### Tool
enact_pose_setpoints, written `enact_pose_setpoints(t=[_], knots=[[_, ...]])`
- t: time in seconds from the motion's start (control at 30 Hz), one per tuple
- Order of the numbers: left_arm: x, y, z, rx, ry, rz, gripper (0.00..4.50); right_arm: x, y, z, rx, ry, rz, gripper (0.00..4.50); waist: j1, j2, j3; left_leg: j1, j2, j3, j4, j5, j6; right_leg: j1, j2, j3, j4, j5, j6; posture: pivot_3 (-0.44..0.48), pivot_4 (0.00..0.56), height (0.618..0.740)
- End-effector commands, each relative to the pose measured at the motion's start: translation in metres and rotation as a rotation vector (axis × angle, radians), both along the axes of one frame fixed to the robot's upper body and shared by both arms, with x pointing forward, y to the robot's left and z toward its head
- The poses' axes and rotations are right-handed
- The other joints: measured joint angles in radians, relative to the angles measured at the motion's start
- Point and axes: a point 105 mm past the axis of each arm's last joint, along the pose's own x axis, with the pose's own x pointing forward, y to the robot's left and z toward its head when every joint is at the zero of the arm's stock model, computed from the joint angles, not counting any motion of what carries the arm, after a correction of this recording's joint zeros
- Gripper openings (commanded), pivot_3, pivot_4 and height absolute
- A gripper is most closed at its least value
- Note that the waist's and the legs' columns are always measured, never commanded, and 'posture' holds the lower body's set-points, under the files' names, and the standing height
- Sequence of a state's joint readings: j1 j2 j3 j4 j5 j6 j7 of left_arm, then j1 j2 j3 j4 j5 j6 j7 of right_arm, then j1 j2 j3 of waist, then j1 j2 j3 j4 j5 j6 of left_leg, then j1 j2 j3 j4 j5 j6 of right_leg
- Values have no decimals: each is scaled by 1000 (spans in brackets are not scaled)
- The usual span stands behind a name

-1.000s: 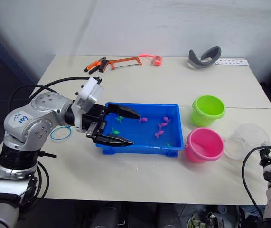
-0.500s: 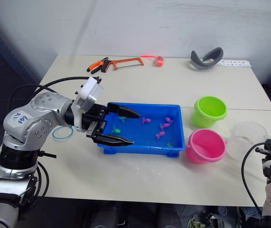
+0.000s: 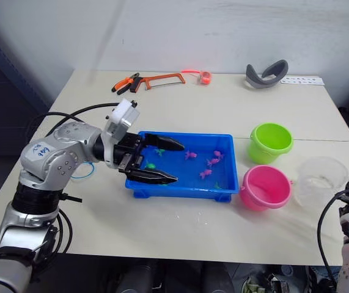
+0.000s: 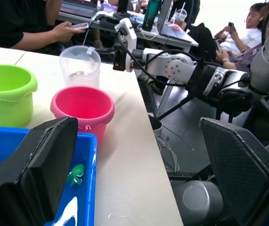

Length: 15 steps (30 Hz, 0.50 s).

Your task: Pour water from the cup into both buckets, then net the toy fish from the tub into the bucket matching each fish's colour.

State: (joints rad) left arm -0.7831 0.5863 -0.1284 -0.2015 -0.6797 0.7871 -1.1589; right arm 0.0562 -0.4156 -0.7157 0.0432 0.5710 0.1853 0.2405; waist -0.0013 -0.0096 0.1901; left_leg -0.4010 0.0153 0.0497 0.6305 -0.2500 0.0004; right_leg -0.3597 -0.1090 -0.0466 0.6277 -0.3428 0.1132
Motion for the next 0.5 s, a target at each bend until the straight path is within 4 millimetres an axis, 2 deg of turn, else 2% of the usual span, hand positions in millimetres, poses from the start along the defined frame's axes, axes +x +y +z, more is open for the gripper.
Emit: enact_pose_setpoints(t=[0.03,0.27,0.5], knots=[[3,-7,-6,-14,16,-49,4500,-28,2,60,-74,-169,-51,81,2,1,0,0,0,0,0,0,0,0,0,0,0,0,0,0,150,740],[7,-14,-12,-7,5,-80,4500,-41,25,95,-155,-197,1,81,1,1,1,-1,0,0,0,0,0,-1,0,0,0,0,0,0,150,740],[12,-20,-18,-5,-9,-81,4500,-40,52,113,-404,-60,97,81,0,2,0,-1,0,0,0,0,0,-1,0,0,0,0,0,0,150,740]])
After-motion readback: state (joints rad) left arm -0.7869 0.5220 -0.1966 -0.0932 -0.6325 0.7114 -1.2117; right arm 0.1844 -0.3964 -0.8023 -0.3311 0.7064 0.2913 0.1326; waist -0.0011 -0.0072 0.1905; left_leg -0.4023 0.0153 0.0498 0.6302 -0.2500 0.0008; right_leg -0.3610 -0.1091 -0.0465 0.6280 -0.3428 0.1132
